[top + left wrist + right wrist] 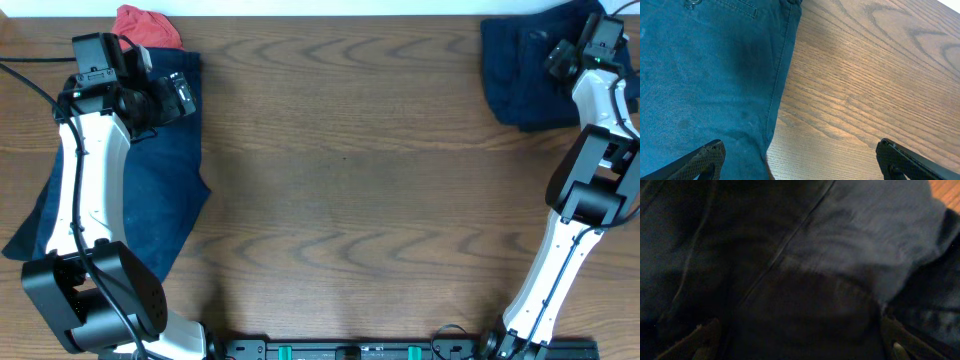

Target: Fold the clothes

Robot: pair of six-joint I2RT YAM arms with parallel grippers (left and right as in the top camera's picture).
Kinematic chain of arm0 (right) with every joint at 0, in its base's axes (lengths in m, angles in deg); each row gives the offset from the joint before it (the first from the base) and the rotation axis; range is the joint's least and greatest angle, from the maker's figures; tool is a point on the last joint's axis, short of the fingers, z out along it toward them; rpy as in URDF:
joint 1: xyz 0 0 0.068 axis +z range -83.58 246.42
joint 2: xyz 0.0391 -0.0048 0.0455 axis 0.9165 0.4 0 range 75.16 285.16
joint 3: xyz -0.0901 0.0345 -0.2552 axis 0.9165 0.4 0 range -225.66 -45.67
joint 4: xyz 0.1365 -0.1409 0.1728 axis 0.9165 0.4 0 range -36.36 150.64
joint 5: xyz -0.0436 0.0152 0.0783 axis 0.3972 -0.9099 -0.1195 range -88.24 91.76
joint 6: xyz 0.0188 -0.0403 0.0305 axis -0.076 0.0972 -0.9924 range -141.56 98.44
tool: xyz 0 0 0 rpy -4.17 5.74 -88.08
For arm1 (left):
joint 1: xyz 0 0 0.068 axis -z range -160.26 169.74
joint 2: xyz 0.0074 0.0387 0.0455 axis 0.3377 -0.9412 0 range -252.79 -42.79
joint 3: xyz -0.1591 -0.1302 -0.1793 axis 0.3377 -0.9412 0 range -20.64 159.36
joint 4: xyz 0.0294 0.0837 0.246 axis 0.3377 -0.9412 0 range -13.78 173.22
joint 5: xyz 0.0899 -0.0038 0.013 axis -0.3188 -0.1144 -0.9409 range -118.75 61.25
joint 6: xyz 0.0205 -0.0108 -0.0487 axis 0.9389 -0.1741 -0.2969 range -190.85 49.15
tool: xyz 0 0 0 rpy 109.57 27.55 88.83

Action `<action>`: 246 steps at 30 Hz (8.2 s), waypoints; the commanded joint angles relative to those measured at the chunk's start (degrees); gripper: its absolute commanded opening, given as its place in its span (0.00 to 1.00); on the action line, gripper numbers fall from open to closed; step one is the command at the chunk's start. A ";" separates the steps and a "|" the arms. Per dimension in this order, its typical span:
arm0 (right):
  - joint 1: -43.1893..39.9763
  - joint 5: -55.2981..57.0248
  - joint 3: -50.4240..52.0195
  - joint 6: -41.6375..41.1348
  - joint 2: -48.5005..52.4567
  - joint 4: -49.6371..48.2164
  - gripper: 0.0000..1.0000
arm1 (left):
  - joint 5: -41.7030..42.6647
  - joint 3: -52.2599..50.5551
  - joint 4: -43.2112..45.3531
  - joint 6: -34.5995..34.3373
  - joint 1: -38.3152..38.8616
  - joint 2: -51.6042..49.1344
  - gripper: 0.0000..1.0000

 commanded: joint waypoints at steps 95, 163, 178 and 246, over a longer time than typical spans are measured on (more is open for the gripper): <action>22.93 -16.24 113.26 16.37 -131.67 -20.81 0.99 | -0.52 -0.20 -0.02 0.48 0.02 -0.81 0.98; 23.08 -15.82 119.95 16.37 -144.54 -21.22 0.99 | -2.25 -15.45 11.43 2.36 1.84 23.50 0.98; 23.08 -15.82 119.95 16.37 -144.54 -21.22 0.99 | -2.84 -63.28 44.17 5.75 1.81 64.30 0.98; 23.08 -15.82 119.95 16.37 -144.54 -21.22 0.99 | -3.69 -84.56 38.36 5.90 1.81 97.88 0.98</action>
